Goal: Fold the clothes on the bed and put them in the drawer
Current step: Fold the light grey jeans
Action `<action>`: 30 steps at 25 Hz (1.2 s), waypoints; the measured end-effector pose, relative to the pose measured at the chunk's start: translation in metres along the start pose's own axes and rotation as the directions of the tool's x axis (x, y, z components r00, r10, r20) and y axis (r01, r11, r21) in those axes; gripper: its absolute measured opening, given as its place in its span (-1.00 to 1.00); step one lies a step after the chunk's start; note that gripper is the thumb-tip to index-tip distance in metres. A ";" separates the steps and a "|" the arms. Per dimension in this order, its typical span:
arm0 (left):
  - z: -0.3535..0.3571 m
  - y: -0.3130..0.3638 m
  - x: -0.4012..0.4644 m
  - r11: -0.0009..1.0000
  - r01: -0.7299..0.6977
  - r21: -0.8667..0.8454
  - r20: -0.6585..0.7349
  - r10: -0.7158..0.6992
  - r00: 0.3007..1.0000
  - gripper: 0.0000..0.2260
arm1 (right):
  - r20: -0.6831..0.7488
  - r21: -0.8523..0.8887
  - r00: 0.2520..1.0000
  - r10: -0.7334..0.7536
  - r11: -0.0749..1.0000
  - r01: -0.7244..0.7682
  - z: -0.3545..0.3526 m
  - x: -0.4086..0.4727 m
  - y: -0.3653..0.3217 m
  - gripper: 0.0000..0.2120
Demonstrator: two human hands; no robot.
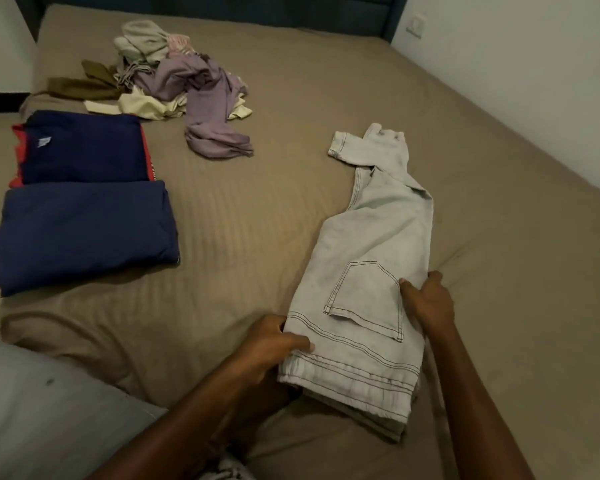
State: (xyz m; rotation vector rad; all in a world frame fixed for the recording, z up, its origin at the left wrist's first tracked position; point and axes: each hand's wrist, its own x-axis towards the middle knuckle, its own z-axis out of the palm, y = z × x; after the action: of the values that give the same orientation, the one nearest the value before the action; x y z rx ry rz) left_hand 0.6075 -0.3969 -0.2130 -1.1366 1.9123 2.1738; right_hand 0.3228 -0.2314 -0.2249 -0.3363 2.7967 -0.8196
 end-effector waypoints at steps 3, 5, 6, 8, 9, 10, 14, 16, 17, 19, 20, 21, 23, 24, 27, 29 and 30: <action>-0.026 0.004 -0.011 0.996 0.033 -0.079 0.014 -0.032 0.999 -0.71 | 0.051 0.103 0.996 0.073 0.992 -0.078 0.005 -0.029 -0.016 -0.42; -0.050 0.010 -0.027 0.997 0.033 -0.075 0.010 -0.032 0.999 -0.72 | 0.036 0.240 0.996 0.079 0.967 -0.085 0.009 -0.053 -0.035 -0.46; -0.066 0.012 -0.033 0.997 0.032 -0.074 -0.015 -0.033 0.999 -0.73 | 0.024 0.325 0.998 0.063 0.943 -0.067 0.014 -0.067 -0.044 -0.48; -0.106 0.012 -0.046 0.998 0.009 -0.056 -0.081 -0.013 0.997 -0.74 | -0.006 0.444 1.000 0.030 0.895 -0.024 0.035 -0.102 -0.059 -0.50; -0.128 0.009 -0.052 1.000 0.010 -0.016 -0.115 -0.012 0.993 -0.75 | -0.003 0.454 1.000 0.016 0.891 -0.013 0.050 -0.122 -0.064 -0.49; -0.146 0.004 -0.057 0.998 0.046 0.050 -0.161 -0.038 0.986 -0.75 | -0.019 0.404 1.000 0.003 0.915 0.005 0.066 -0.139 -0.068 -0.47; -0.172 -0.022 -0.059 0.944 0.194 0.268 -0.286 -0.114 0.952 -0.53 | -0.129 0.161 0.990 -0.054 0.984 0.074 0.091 -0.164 -0.078 -0.41; -0.161 -0.023 -0.056 0.916 0.151 0.372 -0.366 -0.005 0.931 -0.46 | -0.178 0.050 0.983 -0.045 0.997 0.055 0.082 -0.153 -0.077 -0.39; -0.152 -0.022 -0.057 0.866 0.148 0.478 -0.419 0.076 0.905 -0.41 | -0.214 -0.010 0.974 -0.068 0.998 0.067 0.079 -0.144 -0.074 -0.37; -0.132 -0.021 -0.056 0.583 0.189 0.790 -0.480 0.398 0.781 -0.34 | -0.280 -0.107 0.951 -0.132 0.989 0.105 0.075 -0.121 -0.068 -0.37; -0.119 -0.020 -0.054 0.423 0.191 0.886 -0.422 0.561 0.712 -0.35 | -0.297 -0.154 0.940 -0.166 0.980 0.125 0.075 -0.104 -0.065 -0.38; -0.106 -0.018 -0.048 0.320 0.146 0.936 -0.333 0.678 0.656 -0.38 | -0.301 -0.206 0.929 -0.215 0.966 0.157 0.074 -0.083 -0.063 -0.41; -0.079 -0.008 -0.028 0.279 -0.032 0.960 -0.206 0.776 0.597 -0.48 | -0.273 -0.298 0.912 -0.307 0.928 0.223 0.073 -0.041 -0.063 -0.50; -0.069 -0.003 -0.011 0.285 -0.107 0.953 -0.173 0.798 0.578 -0.56 | -0.261 -0.325 0.902 -0.343 0.911 0.253 0.072 -0.019 -0.065 -0.56; -0.058 0.023 0.051 0.357 -0.201 0.912 -0.192 0.806 0.560 -0.63 | -0.276 -0.351 0.875 -0.399 0.889 0.295 0.069 0.046 -0.076 -0.61; -0.065 0.048 0.094 0.477 -0.241 0.845 -0.240 0.741 0.627 -0.51 | -0.263 -0.349 0.870 -0.417 0.882 0.317 0.063 0.085 -0.085 -0.59; -0.070 0.065 0.119 0.557 -0.239 0.795 -0.264 0.674 0.690 -0.47 | -0.241 -0.357 0.877 -0.416 0.878 0.318 0.060 0.109 -0.091 -0.58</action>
State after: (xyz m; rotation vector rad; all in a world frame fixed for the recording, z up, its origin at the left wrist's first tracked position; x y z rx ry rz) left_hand 0.5239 -0.5244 -0.2190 -1.2024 3.2344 0.9095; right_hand 0.2490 -0.3660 -0.2384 -0.8977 3.2190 -0.5334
